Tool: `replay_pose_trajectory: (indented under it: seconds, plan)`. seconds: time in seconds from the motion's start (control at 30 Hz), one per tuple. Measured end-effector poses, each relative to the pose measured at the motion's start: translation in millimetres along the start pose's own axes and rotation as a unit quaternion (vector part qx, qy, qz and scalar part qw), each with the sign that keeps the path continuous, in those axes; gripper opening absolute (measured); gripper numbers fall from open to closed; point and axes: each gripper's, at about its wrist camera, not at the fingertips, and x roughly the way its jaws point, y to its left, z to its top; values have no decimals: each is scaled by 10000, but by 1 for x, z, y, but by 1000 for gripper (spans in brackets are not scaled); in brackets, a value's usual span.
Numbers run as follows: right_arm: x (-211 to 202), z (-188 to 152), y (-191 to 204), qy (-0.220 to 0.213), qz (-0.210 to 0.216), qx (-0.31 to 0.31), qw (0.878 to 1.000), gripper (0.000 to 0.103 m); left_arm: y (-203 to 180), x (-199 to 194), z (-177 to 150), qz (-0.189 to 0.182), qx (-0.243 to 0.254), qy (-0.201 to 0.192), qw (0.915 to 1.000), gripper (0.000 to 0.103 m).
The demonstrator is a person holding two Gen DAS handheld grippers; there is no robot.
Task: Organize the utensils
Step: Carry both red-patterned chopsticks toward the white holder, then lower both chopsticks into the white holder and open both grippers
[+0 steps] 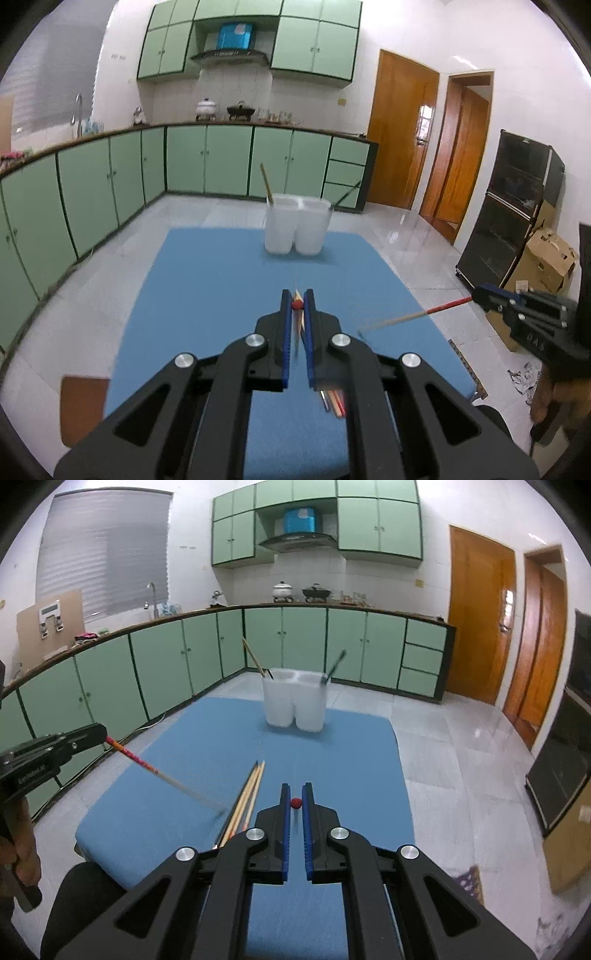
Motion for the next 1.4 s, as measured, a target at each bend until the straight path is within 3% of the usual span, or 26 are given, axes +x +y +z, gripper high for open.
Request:
replay_pose_trajectory:
  seconds: [0.13, 0.43, 0.7, 0.87, 1.1, 1.4]
  plan:
    - [12, 31, 1, 174, 82, -226, 9996, 6, 2, 8, 25, -108, 91, 72, 9999, 5]
    - [54, 88, -7, 1005, 394, -299, 9937, 6, 14, 46, 59, -284, 158, 701, 9970, 5]
    - [66, 132, -19, 1370, 439, -291, 9892, 6, 8, 58, 100, -255, 562, 729, 9954, 5]
    - [67, 168, -18, 1353, 444, -251, 9895, 6, 1, 69, 139, -251, 673, 586, 9957, 5]
    - [74, 241, -24, 1019, 410, -18, 9939, 6, -5, 95, 215, -107, 534, 84, 9985, 5]
    - [129, 313, -46, 523, 133, 266, 9982, 6, -10, 161, 291, 137, 178, -464, 9987, 5]
